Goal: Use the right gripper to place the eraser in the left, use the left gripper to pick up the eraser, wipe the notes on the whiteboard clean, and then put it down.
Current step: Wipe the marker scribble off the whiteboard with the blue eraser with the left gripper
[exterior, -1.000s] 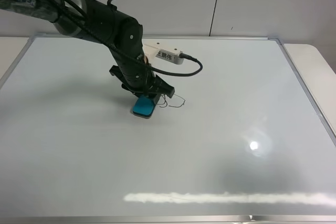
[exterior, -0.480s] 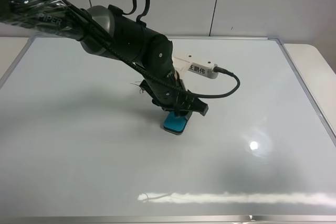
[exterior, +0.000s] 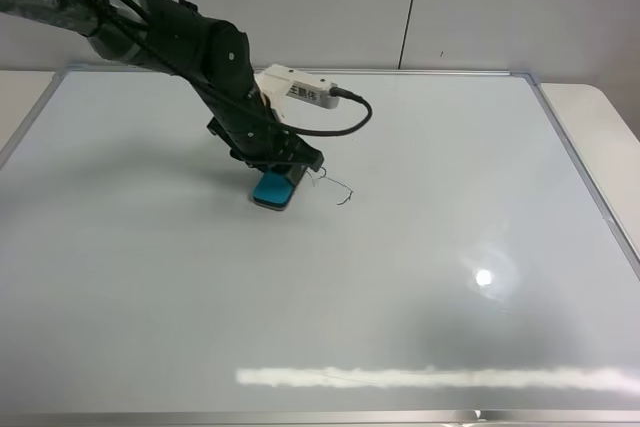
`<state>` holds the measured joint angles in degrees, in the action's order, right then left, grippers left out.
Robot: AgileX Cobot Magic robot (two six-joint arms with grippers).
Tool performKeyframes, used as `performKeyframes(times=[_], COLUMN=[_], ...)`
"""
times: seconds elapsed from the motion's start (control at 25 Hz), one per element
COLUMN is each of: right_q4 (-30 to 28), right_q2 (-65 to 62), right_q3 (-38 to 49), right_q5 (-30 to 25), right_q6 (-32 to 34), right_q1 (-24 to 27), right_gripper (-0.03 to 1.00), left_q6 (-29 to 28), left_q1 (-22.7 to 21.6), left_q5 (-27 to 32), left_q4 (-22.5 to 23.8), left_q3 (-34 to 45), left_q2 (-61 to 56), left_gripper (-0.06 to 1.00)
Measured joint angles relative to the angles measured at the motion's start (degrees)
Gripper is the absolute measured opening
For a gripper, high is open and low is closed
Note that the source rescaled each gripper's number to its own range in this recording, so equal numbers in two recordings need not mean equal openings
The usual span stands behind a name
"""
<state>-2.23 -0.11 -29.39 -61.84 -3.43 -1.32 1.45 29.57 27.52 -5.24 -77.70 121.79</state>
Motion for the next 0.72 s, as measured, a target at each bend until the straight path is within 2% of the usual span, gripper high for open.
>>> performKeyframes(times=[0.2,0.32,0.52,0.72], right_q4=[0.0,0.0,0.0,0.0], right_q2=[0.0,0.0,0.0,0.0], right_q3=[0.0,0.0,0.0,0.0], right_q5=[0.0,0.0,0.0,0.0], right_q6=[0.0,0.0,0.0,0.0], right_q1=[0.0,0.0,0.0,0.0], right_gripper=[1.0,1.0,1.0,1.0], left_q6=[1.29,1.78,2.04,2.21], left_q1=[-5.87,-6.55,-4.52,1.96], left_q5=[-0.11,-0.06,-0.39,-3.21], left_q4=[2.05,2.23,2.05,-3.42], left_q3=[-0.18,-0.38,-0.43,-0.31], left_q2=[-0.06,-0.06,-0.06,0.23], left_gripper=[0.03,0.03,0.03,0.03])
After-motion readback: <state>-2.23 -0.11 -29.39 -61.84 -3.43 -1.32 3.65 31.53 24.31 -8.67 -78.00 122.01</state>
